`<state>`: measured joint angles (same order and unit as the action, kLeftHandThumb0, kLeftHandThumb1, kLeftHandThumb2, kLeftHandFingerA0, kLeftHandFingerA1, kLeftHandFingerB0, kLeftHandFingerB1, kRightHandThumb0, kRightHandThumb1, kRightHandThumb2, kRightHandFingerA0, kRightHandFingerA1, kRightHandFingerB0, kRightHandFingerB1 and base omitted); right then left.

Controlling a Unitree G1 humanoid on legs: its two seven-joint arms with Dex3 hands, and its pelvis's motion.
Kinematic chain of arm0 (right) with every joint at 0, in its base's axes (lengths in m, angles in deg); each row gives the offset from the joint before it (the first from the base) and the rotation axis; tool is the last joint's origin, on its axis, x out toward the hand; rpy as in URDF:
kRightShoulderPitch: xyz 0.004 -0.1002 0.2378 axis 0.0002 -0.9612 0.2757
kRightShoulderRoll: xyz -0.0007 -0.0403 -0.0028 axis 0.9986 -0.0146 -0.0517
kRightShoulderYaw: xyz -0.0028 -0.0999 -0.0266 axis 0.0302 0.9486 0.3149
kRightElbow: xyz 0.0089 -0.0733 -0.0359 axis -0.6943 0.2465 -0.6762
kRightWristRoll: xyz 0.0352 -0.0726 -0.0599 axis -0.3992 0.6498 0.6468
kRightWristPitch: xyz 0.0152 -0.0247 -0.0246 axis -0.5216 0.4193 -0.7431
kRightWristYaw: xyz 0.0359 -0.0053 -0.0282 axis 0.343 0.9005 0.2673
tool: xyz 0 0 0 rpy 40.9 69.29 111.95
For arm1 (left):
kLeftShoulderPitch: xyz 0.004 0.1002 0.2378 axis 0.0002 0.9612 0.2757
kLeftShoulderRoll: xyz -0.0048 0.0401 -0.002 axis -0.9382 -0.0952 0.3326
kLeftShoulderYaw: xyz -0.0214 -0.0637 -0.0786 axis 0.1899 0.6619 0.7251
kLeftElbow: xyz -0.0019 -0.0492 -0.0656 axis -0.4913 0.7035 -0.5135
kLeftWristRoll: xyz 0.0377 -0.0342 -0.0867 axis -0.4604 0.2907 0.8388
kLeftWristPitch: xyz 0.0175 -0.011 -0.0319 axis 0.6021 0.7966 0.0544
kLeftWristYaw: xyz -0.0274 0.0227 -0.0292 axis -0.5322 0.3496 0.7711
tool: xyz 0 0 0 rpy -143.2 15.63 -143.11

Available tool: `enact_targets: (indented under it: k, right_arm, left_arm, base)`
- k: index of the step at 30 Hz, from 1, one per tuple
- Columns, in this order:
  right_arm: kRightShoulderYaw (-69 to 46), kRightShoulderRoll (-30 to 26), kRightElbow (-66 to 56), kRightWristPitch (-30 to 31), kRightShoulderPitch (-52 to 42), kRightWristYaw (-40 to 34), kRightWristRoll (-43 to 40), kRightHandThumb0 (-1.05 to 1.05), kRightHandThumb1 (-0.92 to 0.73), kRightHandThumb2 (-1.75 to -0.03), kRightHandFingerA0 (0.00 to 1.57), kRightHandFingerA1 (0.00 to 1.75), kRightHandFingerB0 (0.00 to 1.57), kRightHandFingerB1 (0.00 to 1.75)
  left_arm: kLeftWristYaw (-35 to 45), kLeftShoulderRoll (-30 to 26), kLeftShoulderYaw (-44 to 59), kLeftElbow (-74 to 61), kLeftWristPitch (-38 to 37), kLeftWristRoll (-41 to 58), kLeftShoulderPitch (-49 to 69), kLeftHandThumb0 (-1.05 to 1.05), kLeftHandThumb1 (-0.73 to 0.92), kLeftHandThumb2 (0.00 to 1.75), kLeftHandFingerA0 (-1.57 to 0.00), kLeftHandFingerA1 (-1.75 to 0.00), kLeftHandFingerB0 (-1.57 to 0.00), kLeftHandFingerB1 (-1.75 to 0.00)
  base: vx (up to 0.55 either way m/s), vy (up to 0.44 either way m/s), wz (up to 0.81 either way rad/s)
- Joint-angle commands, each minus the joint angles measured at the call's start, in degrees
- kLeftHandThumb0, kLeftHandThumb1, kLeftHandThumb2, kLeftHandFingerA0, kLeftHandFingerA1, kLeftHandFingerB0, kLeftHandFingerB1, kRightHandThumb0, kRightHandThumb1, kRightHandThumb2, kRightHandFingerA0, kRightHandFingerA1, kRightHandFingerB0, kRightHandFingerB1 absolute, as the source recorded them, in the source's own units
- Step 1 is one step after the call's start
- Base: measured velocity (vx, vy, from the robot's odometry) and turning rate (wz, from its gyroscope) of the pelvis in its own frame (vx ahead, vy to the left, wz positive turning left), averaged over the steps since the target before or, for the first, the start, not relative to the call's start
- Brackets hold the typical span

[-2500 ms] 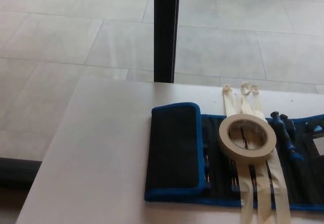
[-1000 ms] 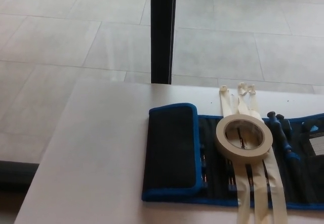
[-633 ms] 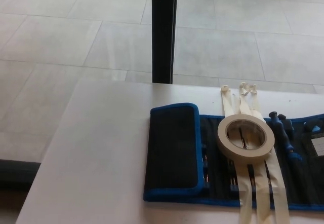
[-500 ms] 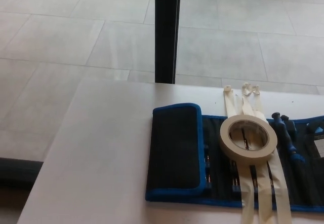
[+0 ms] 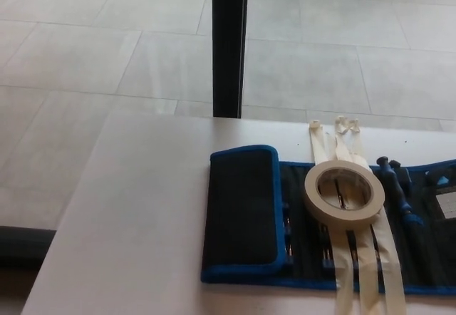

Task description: The robot uses its right hand to open a black folded toolkit cover kept in the middle of the desk

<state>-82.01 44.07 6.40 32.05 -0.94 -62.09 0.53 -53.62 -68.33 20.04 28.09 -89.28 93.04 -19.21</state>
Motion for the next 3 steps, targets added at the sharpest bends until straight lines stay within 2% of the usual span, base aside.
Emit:
enact_targets:
  k: [1, 3]
  right_arm:
    - [0.64, -1.55, -0.05, -3.22, -0.56, 1.60, -1.29, -0.72, -0.49, -0.93, 0.54, 0.79, 0.38, 0.55]
    - [0.66, -1.23, -0.50, -3.21, -1.01, 1.40, -1.42, -0.72, -0.49, -0.93, 0.52, 0.77, 0.36, 0.55]
  left_arm:
    - [-0.53, -0.30, 0.91, 0.52, 0.87, 1.37, 0.23, -0.89, 0.82, 0.64, -0.42, -0.57, -0.32, -0.40]
    - [-0.08, -0.50, 1.09, 0.56, 0.97, 1.55, 0.20, -0.88, 0.81, 0.64, -0.41, -0.58, -0.31, -0.40]
  base:
    - [0.00, 0.000, 0.00]
    - [0.00, 0.000, 0.00]
